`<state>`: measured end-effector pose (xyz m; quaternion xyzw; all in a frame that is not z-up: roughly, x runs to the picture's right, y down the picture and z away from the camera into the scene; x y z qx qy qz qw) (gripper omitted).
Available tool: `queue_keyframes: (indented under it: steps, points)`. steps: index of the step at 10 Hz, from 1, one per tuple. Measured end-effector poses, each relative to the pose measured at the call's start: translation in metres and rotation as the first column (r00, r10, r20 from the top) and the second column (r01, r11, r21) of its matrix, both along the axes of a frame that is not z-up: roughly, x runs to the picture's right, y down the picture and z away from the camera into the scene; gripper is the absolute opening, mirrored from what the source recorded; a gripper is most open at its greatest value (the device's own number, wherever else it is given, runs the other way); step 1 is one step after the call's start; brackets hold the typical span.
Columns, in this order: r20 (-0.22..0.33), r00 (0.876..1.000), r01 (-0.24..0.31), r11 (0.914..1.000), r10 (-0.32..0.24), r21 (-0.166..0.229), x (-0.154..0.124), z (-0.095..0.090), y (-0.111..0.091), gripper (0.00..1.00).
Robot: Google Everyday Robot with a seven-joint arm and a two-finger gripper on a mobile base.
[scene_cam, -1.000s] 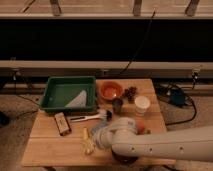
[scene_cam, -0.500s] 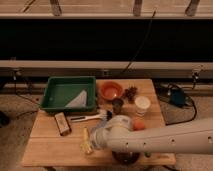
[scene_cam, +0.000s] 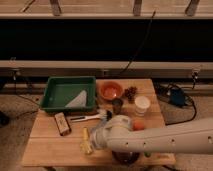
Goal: Place banana in paper cup
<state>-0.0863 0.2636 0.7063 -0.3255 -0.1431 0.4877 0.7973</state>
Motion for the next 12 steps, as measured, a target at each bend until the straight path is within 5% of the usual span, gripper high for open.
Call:
queue_keyframes:
  steps: [3,7,12]
  points:
    - [-0.002,1.000,-0.005,1.0000,0.005,-0.006,-0.001,-0.001,0.008,0.65]
    - [0.007,1.000,-0.006,0.9995,0.007,-0.032,-0.015,-0.010,0.047,0.65]
    - [0.008,1.000,-0.005,0.9994,0.006,-0.033,-0.016,-0.010,0.048,0.65]
